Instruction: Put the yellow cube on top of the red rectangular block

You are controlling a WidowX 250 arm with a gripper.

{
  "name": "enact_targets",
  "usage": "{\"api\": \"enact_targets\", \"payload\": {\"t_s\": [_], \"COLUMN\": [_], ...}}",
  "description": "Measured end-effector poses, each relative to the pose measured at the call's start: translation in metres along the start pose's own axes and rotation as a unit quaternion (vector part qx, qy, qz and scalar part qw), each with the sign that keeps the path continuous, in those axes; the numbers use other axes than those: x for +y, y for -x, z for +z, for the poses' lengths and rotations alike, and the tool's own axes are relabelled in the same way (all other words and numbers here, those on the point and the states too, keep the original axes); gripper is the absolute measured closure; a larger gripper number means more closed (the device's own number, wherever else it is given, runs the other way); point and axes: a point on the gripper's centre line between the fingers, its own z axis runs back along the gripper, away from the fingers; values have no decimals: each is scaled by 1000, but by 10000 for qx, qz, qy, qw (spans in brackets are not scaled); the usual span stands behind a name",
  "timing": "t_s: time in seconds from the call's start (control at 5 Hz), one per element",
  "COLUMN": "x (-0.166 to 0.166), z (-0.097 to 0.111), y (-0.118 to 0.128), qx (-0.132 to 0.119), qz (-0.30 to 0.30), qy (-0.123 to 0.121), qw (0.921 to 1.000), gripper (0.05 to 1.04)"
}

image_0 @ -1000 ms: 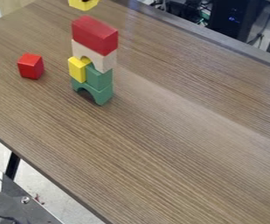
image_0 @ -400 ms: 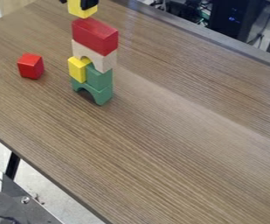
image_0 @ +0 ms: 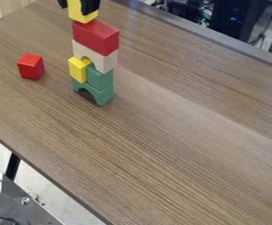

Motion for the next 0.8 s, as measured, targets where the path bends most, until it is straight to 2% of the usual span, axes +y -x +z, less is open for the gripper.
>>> {"api": "enact_targets", "payload": {"t_s": [0.6,0.8], "x": [-5,-7], "z": [-5,-5], "y": [-2,1], "qx": [-40,124], "qz": [-31,-113], "qy": [-23,44], "qw": [10000,9998], "gripper": [502,417]}}
